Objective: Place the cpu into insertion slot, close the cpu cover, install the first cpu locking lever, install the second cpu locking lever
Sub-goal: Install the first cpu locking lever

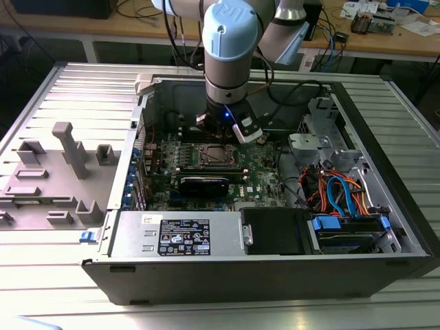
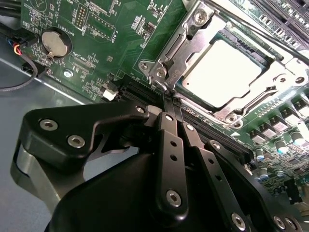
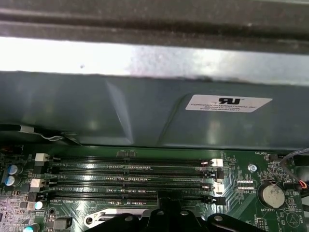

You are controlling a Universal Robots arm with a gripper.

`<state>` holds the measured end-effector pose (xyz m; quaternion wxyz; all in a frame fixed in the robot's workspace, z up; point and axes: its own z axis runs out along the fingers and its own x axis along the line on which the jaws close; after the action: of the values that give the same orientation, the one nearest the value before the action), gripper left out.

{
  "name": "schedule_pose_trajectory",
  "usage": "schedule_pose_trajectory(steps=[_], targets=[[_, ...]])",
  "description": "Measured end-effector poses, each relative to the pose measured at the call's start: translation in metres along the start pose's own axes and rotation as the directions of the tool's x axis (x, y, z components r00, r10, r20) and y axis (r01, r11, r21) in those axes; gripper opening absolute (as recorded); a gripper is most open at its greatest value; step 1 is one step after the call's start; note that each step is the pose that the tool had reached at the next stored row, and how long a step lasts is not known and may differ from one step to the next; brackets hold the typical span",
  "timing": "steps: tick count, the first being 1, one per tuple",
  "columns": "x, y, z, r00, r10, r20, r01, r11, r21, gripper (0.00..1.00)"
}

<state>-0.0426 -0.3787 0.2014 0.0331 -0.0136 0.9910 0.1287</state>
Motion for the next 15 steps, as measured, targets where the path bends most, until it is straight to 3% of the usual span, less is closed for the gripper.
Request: schedule_pose_trajectory(steps=[2,5,7,8,15], targets=[[0.0000,-0.0006,-0.0001,1.0000,0.000,0.0000,0.000,1.0000,-0.0005,0.11],[0.0000,-0.0012,-0.0001,1.0000,0.001,0.0003,-0.001,1.0000,-0.0086,0.11],[0.0001,-0.0020,0.0000,1.0000,0.002,0.0009,-0.002,0.9996,-0.0281,0.11],[0.0001,-0.0026,0.0000,1.0000,0.002,0.0012,-0.002,0.9994,-0.0333,0.11],[0.0003,-0.0063,0.0014,1.0000,0.002,0.0024,-0.002,0.9991,-0.0418,0.11]])
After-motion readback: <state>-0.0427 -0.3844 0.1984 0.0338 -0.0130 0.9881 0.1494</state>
